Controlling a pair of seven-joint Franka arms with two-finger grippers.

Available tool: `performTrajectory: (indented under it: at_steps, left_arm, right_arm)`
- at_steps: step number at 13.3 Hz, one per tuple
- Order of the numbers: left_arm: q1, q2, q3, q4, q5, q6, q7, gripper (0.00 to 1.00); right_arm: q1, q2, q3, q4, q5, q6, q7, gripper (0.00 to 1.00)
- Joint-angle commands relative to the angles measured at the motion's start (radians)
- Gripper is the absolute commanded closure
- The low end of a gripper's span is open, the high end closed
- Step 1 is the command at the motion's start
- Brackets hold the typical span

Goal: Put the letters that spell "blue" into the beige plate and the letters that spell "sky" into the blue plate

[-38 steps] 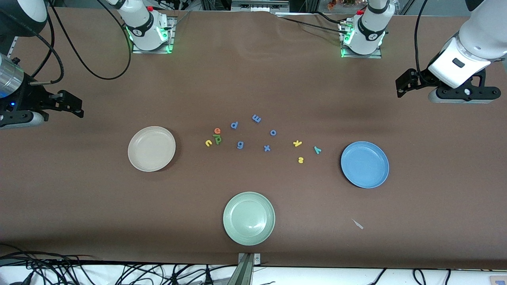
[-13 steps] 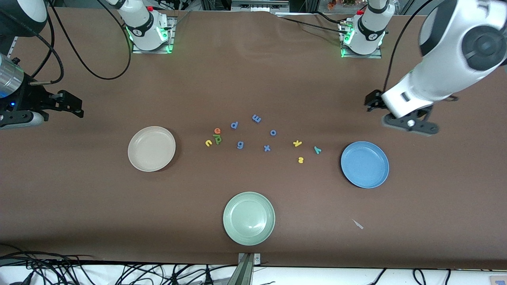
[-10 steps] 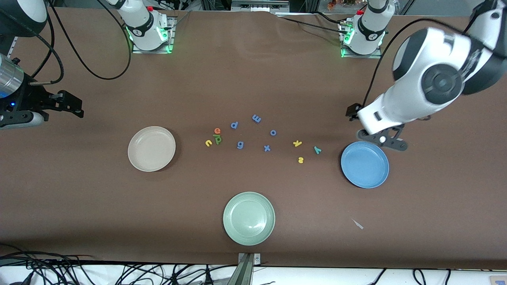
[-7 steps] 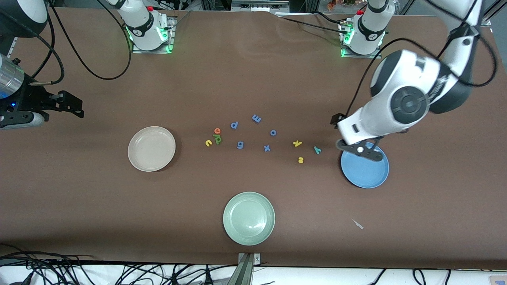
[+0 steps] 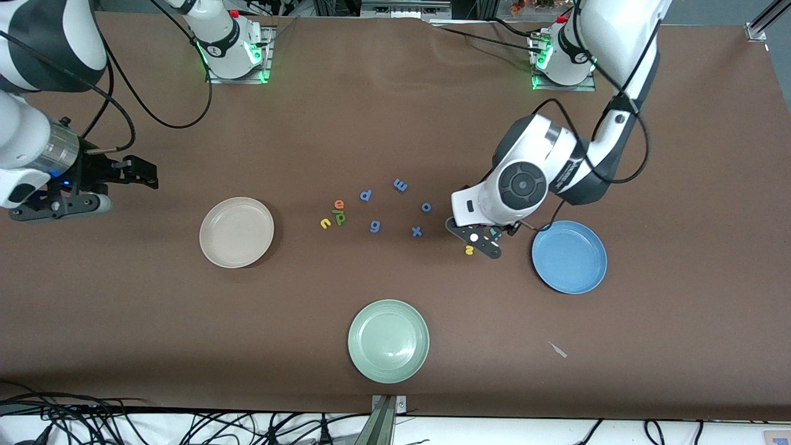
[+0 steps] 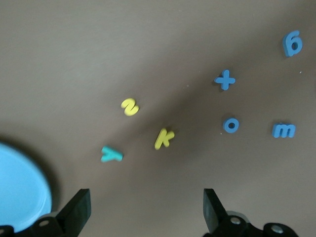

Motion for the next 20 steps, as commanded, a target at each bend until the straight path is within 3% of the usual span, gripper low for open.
performTrajectory:
  at_steps: [1, 4, 6, 9, 11, 14, 17, 18, 20]
  left_arm:
    - [-0.006, 0.023, 0.007, -0.081, 0.042, 0.117, 0.095, 0.0]
    - [-0.037, 0.023, 0.007, -0.203, 0.122, 0.252, 0.097, 0.0]
    - [-0.04, 0.034, 0.007, -0.263, 0.123, 0.343, 0.097, 0.0]
    - [-0.045, 0.067, 0.007, -0.322, 0.192, 0.475, 0.095, 0.0]
    - [-0.048, 0.073, 0.007, -0.317, 0.202, 0.48, 0.095, 0.0]
    - [-0.075, 0.073, 0.007, -0.31, 0.2, 0.48, 0.08, 0.0]
    - [-0.079, 0.073, 0.008, -0.308, 0.224, 0.483, 0.081, 0.02]
    - [-0.077, 0.073, 0.007, -0.308, 0.258, 0.483, 0.081, 0.14]
    - [-0.077, 0.073, 0.007, -0.308, 0.289, 0.481, 0.08, 0.59]
  right_arm:
    - [-0.007, 0.002, -0.005, 0.016, -0.005, -0.021, -0.03, 0.0]
    - [-0.001, 0.025, -0.001, 0.008, 0.009, -0.041, -0.041, 0.0]
    - [0.013, 0.052, 0.008, -0.027, 0.097, 0.022, -0.019, 0.0]
    - [0.018, 0.057, 0.126, -0.145, 0.099, 0.181, 0.186, 0.0]
    - [0.018, 0.055, 0.212, -0.27, 0.079, 0.365, 0.332, 0.0]
    - [0.034, 0.095, 0.298, -0.433, -0.025, 0.649, 0.546, 0.01]
    - [0.091, 0.201, 0.318, -0.456, -0.202, 0.784, 0.799, 0.01]
    - [0.102, 0.233, 0.318, -0.456, -0.239, 0.822, 0.881, 0.01]
    - [0.11, 0.29, 0.318, -0.458, -0.255, 0.895, 0.991, 0.01]
